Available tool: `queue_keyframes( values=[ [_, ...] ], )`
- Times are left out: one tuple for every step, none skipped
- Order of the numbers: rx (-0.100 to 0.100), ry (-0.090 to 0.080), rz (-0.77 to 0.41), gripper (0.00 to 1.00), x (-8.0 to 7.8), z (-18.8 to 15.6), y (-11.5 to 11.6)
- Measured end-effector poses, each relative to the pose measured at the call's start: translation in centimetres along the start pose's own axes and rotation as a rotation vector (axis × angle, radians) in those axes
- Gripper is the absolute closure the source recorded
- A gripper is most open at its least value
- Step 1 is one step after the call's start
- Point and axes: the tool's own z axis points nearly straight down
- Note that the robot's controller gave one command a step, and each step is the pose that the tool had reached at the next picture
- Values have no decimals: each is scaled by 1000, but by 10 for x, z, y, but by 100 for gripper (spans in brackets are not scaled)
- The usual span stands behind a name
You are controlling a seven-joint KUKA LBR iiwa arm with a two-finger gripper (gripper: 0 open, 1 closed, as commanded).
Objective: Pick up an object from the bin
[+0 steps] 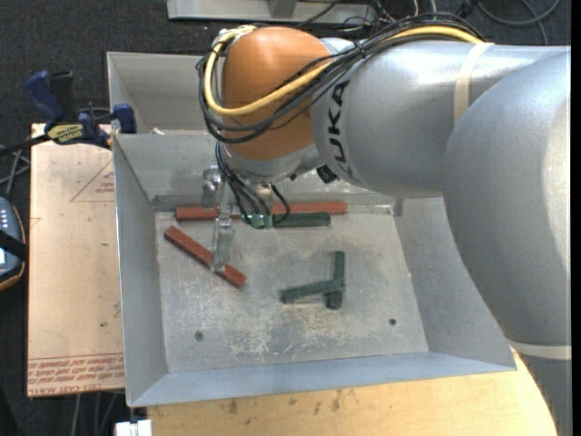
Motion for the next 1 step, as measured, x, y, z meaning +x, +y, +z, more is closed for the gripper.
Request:
queue_keyframes(
  values=[
    [-1, -8, 3, 0, -2, -5, -1]
  ],
)
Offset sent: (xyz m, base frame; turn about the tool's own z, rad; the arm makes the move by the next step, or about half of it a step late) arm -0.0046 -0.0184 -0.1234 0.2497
